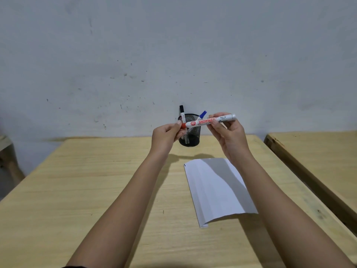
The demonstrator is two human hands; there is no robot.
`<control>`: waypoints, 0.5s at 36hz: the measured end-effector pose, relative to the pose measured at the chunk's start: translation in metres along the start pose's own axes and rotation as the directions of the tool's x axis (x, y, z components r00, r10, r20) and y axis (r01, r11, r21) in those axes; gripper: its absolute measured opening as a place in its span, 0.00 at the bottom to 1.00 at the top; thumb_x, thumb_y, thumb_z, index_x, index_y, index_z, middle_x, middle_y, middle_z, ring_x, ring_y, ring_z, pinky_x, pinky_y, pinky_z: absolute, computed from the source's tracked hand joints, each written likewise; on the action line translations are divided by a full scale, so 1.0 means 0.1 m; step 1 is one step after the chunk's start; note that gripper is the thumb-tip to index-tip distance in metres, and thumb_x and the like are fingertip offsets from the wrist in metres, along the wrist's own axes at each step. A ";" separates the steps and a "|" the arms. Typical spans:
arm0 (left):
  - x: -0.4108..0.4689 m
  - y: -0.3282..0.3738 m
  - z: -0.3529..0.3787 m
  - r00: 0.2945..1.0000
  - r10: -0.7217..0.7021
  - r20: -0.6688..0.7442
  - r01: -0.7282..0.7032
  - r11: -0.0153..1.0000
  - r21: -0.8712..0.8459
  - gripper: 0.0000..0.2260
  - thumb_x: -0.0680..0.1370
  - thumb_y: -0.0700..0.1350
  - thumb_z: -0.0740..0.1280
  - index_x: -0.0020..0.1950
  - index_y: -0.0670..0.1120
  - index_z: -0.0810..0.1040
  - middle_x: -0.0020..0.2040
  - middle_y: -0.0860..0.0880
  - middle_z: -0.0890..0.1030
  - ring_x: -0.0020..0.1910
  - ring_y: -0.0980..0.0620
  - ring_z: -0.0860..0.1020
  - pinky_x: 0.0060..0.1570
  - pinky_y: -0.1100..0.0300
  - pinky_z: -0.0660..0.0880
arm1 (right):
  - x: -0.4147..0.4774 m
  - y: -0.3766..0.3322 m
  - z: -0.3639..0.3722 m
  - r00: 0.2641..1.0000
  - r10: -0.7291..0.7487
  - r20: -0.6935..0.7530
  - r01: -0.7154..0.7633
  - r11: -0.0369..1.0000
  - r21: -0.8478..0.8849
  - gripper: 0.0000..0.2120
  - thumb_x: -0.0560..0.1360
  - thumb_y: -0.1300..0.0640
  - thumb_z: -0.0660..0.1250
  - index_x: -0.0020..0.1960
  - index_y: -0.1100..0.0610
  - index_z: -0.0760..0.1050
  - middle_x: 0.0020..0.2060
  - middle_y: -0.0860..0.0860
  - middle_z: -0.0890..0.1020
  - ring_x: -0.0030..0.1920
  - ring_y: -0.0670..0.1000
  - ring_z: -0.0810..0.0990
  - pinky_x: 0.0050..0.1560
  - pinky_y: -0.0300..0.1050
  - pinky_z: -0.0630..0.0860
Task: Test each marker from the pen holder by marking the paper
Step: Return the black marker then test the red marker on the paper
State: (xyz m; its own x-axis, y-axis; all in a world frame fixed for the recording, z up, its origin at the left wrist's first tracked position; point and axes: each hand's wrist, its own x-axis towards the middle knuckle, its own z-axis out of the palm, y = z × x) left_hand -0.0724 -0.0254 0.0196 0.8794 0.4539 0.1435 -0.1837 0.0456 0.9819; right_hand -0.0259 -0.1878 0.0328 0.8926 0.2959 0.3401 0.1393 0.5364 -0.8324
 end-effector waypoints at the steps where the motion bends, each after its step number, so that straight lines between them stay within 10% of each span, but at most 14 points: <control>1: 0.01 -0.01 -0.03 1.000 -0.013 0.006 0.014 1.000 -0.022 0.10 0.78 0.45 0.65 0.39 0.45 0.82 0.36 0.47 0.82 0.38 0.55 0.79 0.55 0.62 0.75 | 0.00 0.01 0.00 1.000 -0.006 0.003 0.006 1.000 -0.023 0.07 0.75 0.69 0.63 0.45 0.58 0.74 0.37 0.45 0.84 0.46 0.47 0.81 0.55 0.40 0.79; 11: 0.09 -0.20 -0.22 0.958 -0.273 -0.090 0.228 0.912 -0.341 0.07 0.77 0.40 0.66 0.40 0.39 0.79 0.29 0.50 0.83 0.29 0.61 0.81 0.41 0.71 0.78 | -0.02 0.14 -0.03 0.999 -0.051 0.006 0.051 0.994 -0.101 0.08 0.74 0.69 0.65 0.45 0.57 0.74 0.39 0.45 0.84 0.46 0.44 0.82 0.52 0.39 0.79; 18: 0.07 -0.43 -0.34 0.959 -0.036 -0.280 0.102 0.969 0.224 0.05 0.76 0.38 0.65 0.42 0.39 0.78 0.38 0.47 0.79 0.36 0.55 0.77 0.27 0.75 0.71 | 0.04 0.15 -0.03 0.995 -0.067 -0.079 0.054 0.985 -0.162 0.06 0.75 0.67 0.66 0.44 0.57 0.74 0.33 0.43 0.84 0.42 0.43 0.82 0.53 0.43 0.80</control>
State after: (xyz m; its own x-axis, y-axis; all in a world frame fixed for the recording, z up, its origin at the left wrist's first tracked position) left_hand -0.0731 0.0064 -0.0256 0.7273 0.6830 0.0672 0.0105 -0.1090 0.9940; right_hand -0.0191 -0.1809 0.0208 0.9122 0.1960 0.3599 0.2549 0.4164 -0.8727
